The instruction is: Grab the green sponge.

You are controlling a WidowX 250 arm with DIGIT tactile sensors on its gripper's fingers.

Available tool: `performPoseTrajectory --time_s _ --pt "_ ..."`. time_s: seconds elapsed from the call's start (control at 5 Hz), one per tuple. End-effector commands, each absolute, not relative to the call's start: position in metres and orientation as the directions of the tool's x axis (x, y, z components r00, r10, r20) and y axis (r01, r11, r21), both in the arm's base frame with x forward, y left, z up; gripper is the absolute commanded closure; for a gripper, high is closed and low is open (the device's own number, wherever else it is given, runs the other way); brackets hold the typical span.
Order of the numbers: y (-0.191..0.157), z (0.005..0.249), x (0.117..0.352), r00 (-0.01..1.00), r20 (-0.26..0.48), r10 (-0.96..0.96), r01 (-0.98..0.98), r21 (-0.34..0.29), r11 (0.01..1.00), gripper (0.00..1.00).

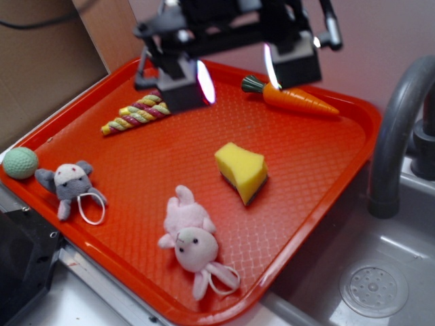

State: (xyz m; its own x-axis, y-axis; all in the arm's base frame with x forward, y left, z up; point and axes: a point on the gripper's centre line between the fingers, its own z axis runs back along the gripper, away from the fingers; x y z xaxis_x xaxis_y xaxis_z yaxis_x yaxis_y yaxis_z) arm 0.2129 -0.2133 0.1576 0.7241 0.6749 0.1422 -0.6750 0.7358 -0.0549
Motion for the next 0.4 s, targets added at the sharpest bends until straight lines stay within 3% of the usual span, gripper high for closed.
performPoseTrajectory --time_s 0.0,0.2 --pt "-0.173 0.117 0.231 0.562 0.174 0.809 -0.814 -0.060 0.578 0.00" --pt "-0.154 0.096 0.236 0.550 0.156 0.820 -0.825 -0.054 0.563 0.00"
